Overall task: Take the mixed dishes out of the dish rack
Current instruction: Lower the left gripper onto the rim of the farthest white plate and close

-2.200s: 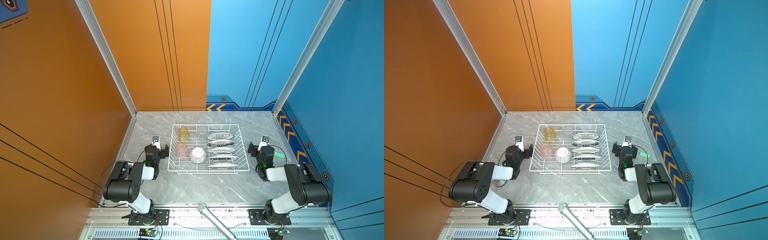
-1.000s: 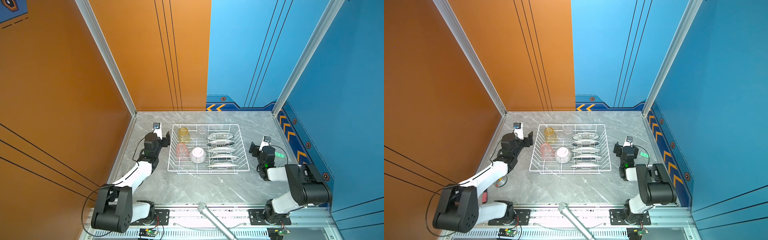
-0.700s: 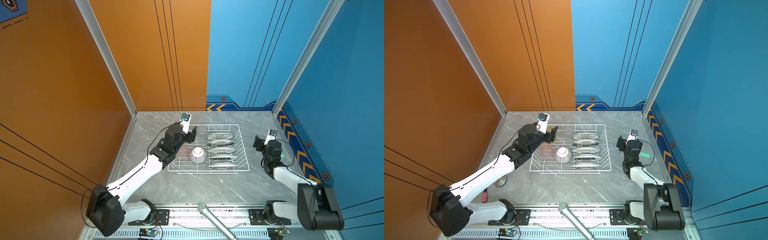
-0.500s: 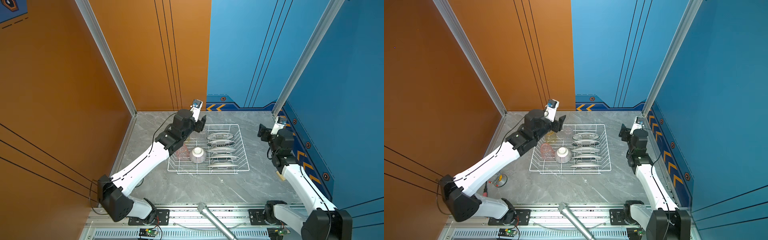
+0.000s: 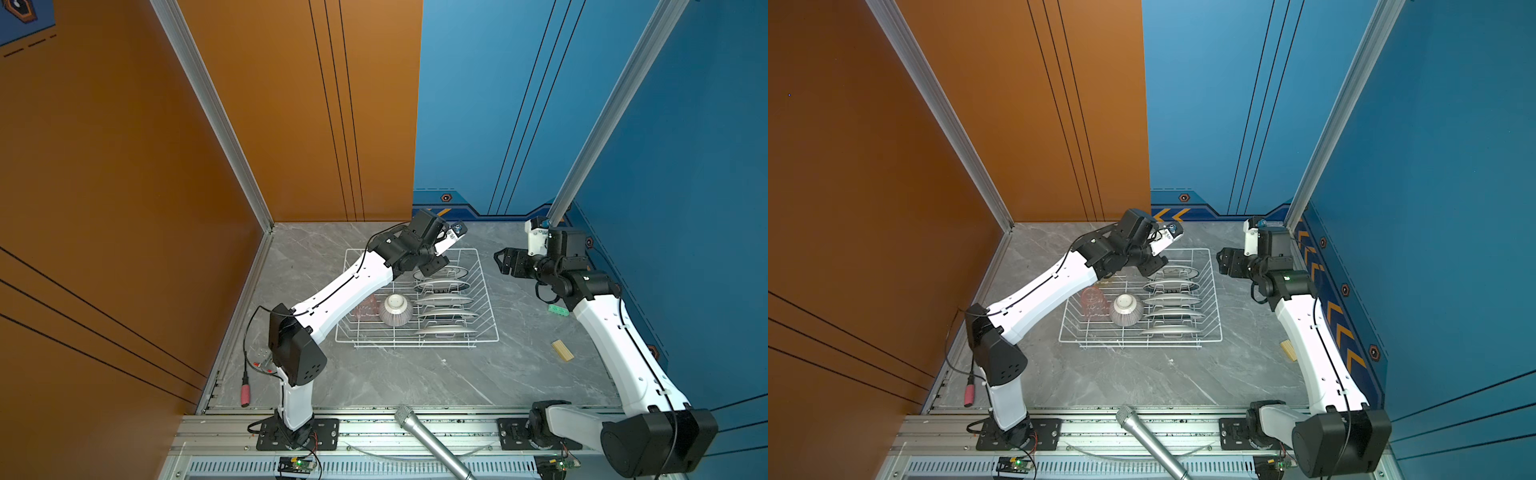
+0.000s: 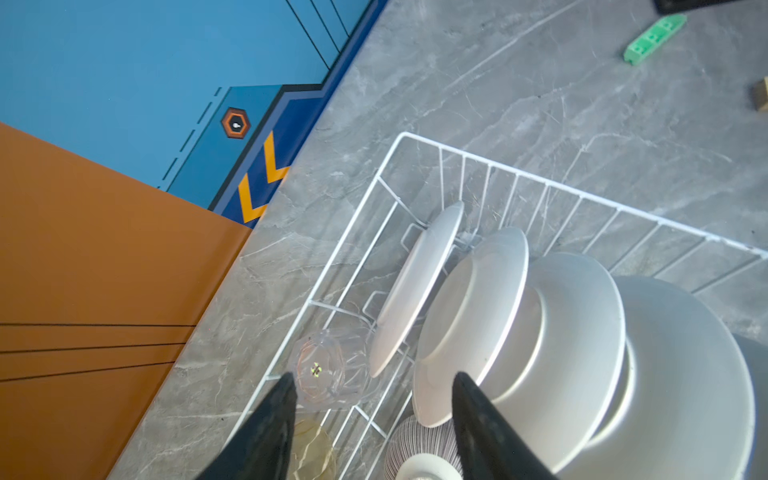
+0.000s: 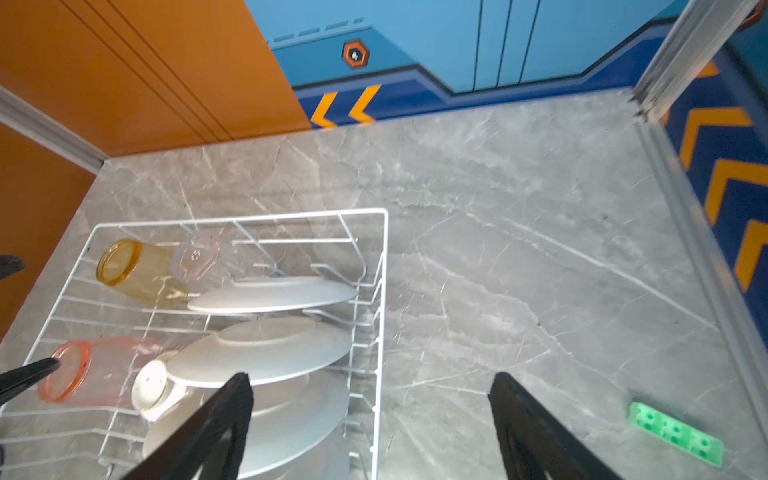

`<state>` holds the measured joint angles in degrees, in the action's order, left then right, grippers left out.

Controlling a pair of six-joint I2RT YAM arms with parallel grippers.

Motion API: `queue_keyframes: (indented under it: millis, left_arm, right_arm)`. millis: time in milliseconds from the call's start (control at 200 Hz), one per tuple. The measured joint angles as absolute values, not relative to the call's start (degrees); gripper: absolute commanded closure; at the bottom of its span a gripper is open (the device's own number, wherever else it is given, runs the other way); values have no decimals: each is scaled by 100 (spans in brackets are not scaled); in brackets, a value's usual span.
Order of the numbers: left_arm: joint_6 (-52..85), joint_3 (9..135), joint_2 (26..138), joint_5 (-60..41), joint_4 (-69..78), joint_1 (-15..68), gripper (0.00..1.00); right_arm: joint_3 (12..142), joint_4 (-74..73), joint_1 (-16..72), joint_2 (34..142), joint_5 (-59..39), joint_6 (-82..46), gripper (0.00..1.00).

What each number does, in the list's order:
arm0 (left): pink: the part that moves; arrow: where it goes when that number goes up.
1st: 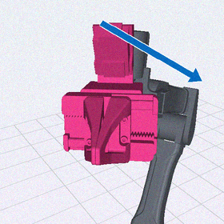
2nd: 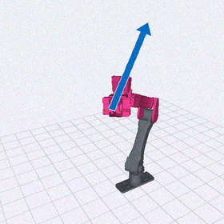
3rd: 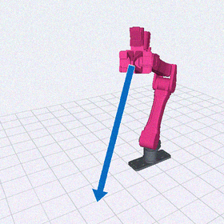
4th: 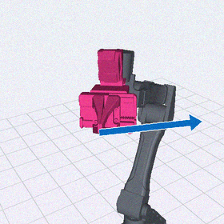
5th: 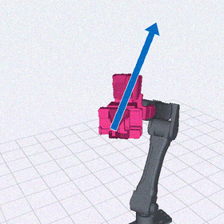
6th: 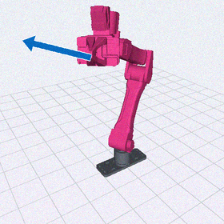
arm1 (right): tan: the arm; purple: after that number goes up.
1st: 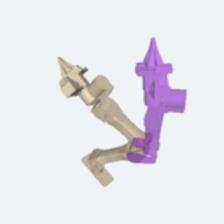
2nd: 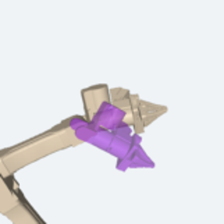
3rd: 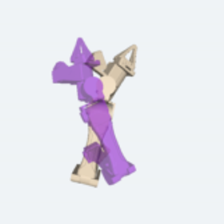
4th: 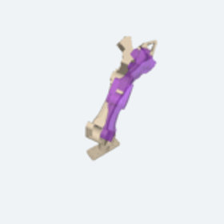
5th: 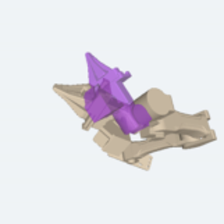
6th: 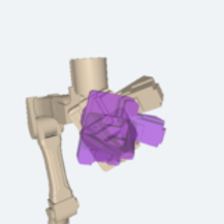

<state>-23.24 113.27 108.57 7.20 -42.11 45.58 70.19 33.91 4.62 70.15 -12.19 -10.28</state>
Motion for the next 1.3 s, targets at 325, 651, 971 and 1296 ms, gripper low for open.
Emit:
queue_keyframes:
  millis: [325,651,971,1296]
  left_arm:
    - [-3092,12051,11432,572,-4720,4644,41]
    - [-3411,12929,12326,443,-5275,4563,42]
    - [-3457,13096,12595,294,-5500,4407,42]
    - [-3476,13294,12877,244,-5533,4257,42]
  right_arm:
    - [7216,3557,591,7111,-1380,-1057,12]
    - [7216,3562,548,7105,-1372,-1050,11]
    - [7205,3562,346,6866,-1374,-1037,11]
    - [7094,3559,255,6805,-1374,-1037,10]
